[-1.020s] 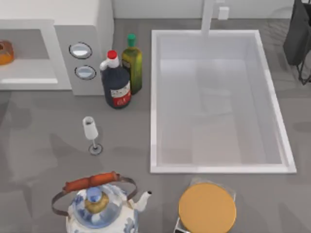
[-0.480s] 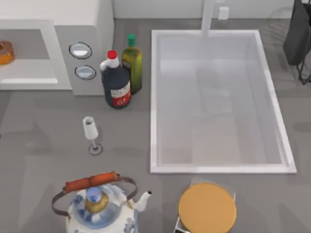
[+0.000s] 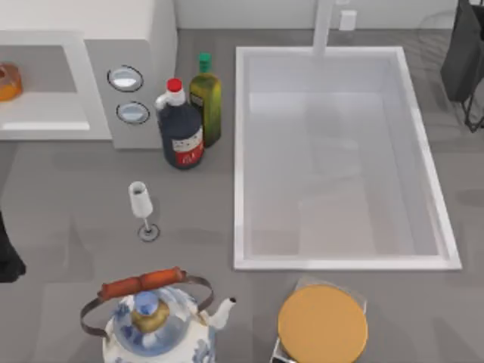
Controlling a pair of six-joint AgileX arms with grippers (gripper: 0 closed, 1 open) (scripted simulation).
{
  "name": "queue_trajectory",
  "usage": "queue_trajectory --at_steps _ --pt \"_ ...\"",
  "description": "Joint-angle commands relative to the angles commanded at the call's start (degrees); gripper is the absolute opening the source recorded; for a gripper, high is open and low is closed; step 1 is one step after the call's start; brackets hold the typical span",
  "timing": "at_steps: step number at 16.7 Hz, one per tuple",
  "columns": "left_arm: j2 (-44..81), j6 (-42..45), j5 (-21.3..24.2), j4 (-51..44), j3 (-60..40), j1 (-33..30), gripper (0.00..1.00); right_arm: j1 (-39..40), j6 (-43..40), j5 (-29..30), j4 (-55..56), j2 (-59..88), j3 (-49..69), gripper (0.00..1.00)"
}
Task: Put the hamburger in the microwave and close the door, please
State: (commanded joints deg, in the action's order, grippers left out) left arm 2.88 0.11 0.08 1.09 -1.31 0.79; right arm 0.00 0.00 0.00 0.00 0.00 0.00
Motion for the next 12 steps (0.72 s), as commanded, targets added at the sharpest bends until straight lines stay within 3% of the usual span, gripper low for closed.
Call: queue_trajectory --at_steps 7,12 --pt "-2.88 -0.11 -0.08 -1.09 1.31 -0.79 1.0 0.0 0.0 0.0 0.0 0.0 0.0 1.0" --pt "-2.88 -0.11 -0.08 -1.09 1.31 -0.79 0.62 0.0 0.0 0.0 0.0 0.0 0.0 1.0"
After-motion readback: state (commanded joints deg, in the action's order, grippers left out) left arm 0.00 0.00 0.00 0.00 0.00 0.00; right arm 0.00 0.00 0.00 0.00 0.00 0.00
